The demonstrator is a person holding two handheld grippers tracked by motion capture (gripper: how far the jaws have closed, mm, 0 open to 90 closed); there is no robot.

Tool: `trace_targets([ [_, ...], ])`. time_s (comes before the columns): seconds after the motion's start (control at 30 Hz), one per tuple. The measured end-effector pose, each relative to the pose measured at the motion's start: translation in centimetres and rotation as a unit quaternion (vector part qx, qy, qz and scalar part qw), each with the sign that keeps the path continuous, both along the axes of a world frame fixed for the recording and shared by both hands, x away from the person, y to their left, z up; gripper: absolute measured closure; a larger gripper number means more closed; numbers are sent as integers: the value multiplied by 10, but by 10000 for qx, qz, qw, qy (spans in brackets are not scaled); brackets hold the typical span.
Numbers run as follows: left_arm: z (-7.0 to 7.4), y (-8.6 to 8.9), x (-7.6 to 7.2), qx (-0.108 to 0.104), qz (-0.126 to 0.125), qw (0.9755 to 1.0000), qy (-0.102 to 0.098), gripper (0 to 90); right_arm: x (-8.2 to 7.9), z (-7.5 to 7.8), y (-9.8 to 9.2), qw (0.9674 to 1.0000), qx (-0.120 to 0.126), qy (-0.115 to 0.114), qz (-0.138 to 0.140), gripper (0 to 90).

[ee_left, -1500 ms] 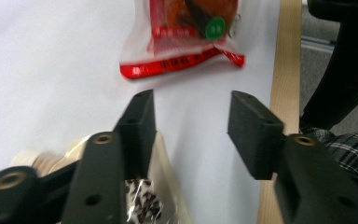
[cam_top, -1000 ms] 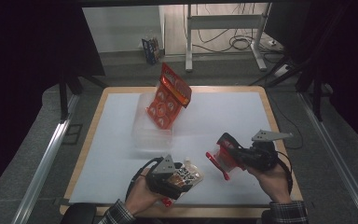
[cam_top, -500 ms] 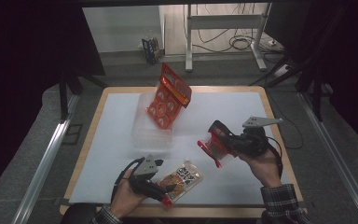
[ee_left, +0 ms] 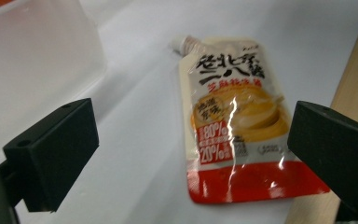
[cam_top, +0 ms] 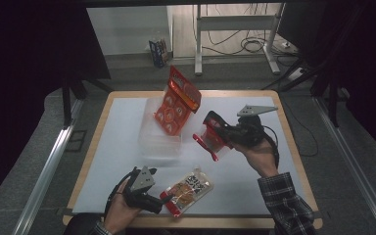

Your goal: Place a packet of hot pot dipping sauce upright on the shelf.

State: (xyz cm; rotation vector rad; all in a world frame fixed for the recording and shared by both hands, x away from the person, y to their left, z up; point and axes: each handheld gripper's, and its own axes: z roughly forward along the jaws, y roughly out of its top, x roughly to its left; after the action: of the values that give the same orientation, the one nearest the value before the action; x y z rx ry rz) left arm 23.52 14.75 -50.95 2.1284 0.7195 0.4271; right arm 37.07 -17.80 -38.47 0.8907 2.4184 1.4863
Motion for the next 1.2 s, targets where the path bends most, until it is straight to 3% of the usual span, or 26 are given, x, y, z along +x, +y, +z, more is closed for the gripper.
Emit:
trace_targets([
  [0.13,-1,3,-2,45,71,10000,-47,20,11,6,11,10000,70,-46,54,883],
  [0.53,-1,12,-3,-259,306,9992,0,34,42,17,47,9994,216,-158,224,882],
  [1.2,-1,14,-3,-262,312,9991,-116,32,75,-6,108,9972,211,-270,659,882],
])
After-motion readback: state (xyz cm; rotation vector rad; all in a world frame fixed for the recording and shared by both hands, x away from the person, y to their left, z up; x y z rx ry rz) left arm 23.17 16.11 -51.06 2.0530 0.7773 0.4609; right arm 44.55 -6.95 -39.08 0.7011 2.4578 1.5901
